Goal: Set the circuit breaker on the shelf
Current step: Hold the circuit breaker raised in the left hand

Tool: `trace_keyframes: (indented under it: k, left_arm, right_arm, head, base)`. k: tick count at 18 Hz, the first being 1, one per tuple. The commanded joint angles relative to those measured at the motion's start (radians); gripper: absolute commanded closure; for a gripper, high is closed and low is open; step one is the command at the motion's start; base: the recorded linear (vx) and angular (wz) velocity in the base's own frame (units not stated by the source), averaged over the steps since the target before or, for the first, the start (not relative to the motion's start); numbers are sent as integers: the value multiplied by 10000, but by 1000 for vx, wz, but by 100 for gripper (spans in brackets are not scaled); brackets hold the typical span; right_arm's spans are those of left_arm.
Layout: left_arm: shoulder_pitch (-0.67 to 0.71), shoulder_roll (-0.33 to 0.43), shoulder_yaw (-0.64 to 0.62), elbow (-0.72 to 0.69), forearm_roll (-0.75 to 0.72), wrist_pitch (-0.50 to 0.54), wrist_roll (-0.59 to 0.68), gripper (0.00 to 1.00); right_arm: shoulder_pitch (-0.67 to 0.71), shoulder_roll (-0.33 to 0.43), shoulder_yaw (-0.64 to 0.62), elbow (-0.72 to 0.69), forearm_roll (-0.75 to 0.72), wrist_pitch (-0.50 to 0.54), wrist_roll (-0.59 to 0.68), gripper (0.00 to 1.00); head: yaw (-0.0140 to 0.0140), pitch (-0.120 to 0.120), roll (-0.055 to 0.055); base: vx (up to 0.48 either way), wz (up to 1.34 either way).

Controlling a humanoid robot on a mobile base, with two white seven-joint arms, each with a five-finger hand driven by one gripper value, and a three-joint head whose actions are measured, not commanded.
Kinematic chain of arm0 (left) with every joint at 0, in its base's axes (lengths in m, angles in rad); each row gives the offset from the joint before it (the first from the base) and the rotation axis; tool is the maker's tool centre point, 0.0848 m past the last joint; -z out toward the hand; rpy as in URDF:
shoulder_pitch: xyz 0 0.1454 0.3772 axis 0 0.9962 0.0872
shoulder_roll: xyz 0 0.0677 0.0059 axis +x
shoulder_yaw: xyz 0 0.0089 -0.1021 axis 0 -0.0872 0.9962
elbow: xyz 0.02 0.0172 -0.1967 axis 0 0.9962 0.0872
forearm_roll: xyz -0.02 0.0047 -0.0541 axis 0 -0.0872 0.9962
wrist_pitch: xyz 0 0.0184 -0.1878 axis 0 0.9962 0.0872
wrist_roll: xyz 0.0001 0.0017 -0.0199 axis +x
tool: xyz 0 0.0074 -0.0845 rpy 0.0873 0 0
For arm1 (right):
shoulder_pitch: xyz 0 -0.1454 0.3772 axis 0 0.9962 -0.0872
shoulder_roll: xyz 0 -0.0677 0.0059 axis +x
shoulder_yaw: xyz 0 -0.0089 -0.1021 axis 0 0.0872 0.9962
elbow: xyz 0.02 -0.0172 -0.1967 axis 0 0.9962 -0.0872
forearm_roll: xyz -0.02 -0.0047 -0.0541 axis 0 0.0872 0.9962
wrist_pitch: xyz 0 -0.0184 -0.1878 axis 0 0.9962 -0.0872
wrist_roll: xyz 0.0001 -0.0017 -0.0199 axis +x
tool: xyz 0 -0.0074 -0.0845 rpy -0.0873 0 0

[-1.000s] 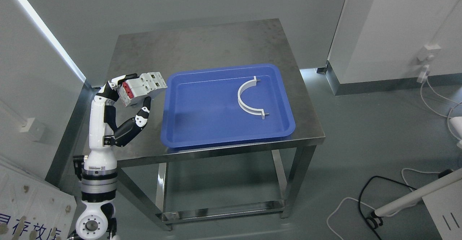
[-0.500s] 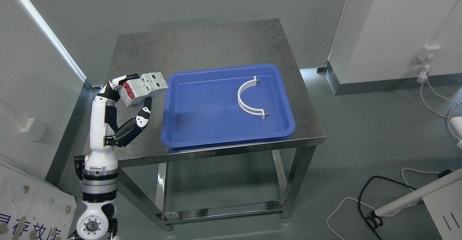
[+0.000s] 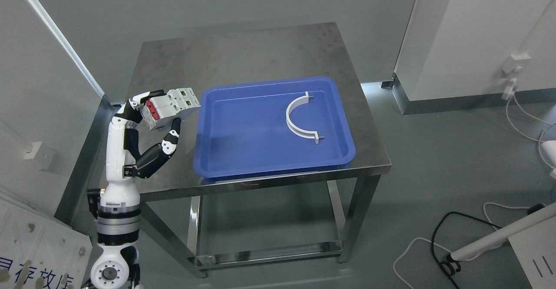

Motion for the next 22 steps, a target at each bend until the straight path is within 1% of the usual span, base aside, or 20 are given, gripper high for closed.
trace_keyframes:
  k: [1,22]
  left_arm:
    - [22,175,69,9,5,-5,-9,88]
    - [129,175,8,9,5,-97,-9,87]
  right_arm:
    - [1,-175,0,0,0,4,8,0]
    - [1,-175,0,0,0,4,8,0]
  head:
    - [0,0,0]
    - [0,0,0]
  base:
    - [0,0]
    - [0,0]
